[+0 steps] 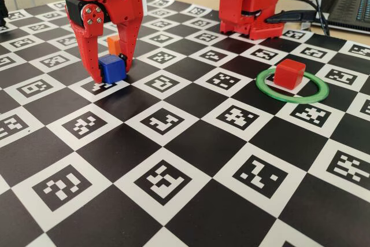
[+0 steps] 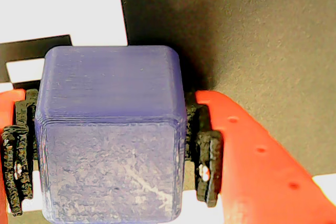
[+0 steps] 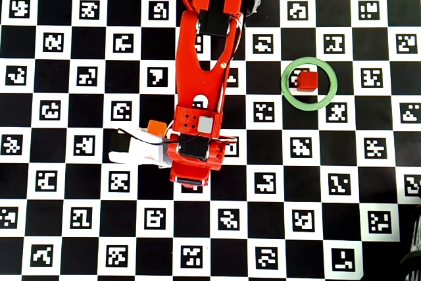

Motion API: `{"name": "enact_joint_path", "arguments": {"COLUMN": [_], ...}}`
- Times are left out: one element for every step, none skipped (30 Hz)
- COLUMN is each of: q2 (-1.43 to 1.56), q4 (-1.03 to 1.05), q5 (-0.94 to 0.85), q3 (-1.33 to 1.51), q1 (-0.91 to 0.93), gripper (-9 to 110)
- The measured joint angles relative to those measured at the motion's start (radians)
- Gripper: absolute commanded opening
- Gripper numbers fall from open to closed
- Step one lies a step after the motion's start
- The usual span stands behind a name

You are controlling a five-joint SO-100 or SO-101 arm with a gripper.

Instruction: Grab the red cube then put it in the green circle then put the blue cube on top and finally the orange cube on top

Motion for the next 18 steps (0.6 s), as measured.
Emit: {"name": "enact_joint_path", "arguments": {"q2": [0.0, 0.0, 0.0, 0.0, 0.0, 0.0, 0.0, 0.0, -0.002, -0.002, -0.002, -0.002, 0.0, 0.006, 0.015, 0.031, 0.046, 0.064], "q4": [0.0, 0.0, 0.0, 0.0, 0.0, 0.0, 0.005, 0.012, 0.021, 0.031, 0.04, 0.051, 0.06, 0.072, 0.084, 0.098, 0.112, 0.129], "q5": [0.0, 0.0, 0.0, 0.0, 0.0, 0.0, 0.0, 0.002, 0.002, 0.002, 0.002, 0.002, 0.002, 0.0, 0.0, 0.0, 0.0, 0.0], "q3": [0.0, 0.0, 0.0, 0.0, 0.0, 0.0, 0.0, -0.003, -0.008, -0.011, -0.011, -0.011, -0.011, -0.011, -0.011, -0.011, -0.011, -0.011], "q1": [0.0, 0.0, 0.0, 0.0, 0.0, 0.0, 0.0, 0.0, 0.0, 0.002, 0.002, 0.003, 0.005, 0.005, 0.005, 0.005, 0.005, 0.005], "gripper": [6, 6, 6, 6, 6, 5, 5, 5, 5, 5, 5, 5, 5, 5, 5, 5, 5, 5]}}
